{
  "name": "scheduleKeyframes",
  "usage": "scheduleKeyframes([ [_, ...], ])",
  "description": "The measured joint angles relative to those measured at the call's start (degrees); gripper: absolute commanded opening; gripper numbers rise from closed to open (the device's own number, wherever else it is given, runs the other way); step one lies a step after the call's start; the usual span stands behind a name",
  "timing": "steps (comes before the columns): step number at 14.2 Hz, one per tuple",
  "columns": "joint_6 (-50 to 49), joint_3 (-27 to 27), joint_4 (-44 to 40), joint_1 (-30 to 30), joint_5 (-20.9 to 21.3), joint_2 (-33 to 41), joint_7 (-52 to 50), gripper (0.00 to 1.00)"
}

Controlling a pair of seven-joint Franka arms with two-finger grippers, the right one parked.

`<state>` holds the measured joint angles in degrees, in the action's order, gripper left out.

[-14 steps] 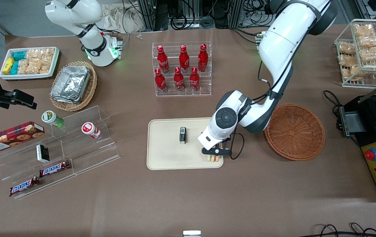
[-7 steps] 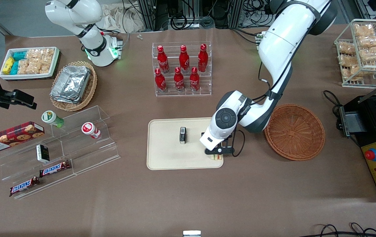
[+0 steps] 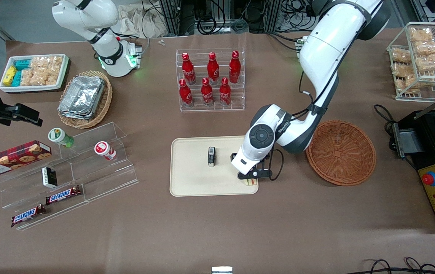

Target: Place sandwich from basket to tray

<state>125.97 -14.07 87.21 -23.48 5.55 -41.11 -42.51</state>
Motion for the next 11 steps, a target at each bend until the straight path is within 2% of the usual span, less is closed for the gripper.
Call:
scheduleKeyframes([
  [3, -1.78, 0.14, -0.55, 0.37, 0.01, 2.54, -0.1, 1.0],
  [6, -8.2, 1.84, -0.95, 1.59, 0.15, 8.3, -0.1, 1.0],
  [11, -14.94, 2.86, 0.95, 9.58, 0.22, 19.7, 3.81, 1.0],
])
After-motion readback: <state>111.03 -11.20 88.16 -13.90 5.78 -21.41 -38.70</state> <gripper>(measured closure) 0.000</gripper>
